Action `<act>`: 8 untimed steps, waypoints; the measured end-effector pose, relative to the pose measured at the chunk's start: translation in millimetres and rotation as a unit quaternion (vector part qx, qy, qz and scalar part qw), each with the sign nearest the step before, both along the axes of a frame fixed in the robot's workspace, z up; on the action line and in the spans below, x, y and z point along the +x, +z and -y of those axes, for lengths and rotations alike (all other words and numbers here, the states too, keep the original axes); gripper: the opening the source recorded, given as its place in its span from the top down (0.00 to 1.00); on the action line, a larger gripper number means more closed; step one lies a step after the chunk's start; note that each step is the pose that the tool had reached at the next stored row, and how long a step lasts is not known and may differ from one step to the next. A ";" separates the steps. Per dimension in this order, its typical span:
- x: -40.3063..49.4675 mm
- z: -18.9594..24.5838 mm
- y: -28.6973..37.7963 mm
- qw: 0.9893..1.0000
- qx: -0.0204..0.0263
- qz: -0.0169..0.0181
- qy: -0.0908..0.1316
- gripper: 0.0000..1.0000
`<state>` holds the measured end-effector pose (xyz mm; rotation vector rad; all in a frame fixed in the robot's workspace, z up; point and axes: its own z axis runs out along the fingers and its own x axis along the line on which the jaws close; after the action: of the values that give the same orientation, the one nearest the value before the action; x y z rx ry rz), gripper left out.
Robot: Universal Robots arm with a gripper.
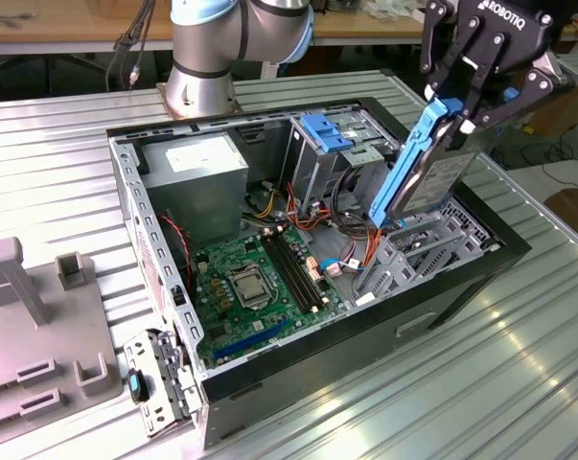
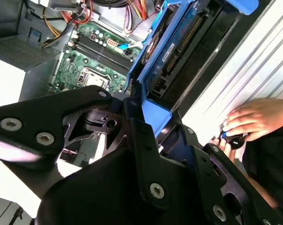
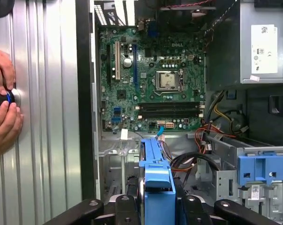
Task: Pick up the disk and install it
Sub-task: 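Insert the disk into the insertion slot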
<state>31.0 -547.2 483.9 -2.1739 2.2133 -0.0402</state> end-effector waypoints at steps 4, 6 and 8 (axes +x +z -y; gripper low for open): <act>0.6 8.8 -1.4 1.000 0.000 0.000 0.000 0.63; 1.4 11.3 -2.6 1.000 0.000 0.000 0.000 0.63; 4.2 12.9 -4.3 1.000 -0.001 0.000 0.000 0.63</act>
<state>35.2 -560.2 479.6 -2.1746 2.2138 -0.0415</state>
